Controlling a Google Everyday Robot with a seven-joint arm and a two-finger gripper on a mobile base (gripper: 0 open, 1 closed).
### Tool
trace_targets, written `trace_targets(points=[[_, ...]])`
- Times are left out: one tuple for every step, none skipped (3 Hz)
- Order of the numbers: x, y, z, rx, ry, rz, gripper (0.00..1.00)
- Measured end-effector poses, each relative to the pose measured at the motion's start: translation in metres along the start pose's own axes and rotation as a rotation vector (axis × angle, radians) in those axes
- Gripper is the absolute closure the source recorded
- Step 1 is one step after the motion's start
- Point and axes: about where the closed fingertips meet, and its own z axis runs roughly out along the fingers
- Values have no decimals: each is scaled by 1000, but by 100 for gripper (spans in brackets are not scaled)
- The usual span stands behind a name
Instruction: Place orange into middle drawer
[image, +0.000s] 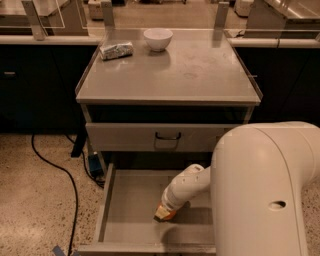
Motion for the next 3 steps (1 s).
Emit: trace_targets(points=[[6, 5, 6, -23, 27, 23, 100], [6, 5, 7, -23, 28, 23, 81], [6, 5, 7, -23, 28, 23, 57]])
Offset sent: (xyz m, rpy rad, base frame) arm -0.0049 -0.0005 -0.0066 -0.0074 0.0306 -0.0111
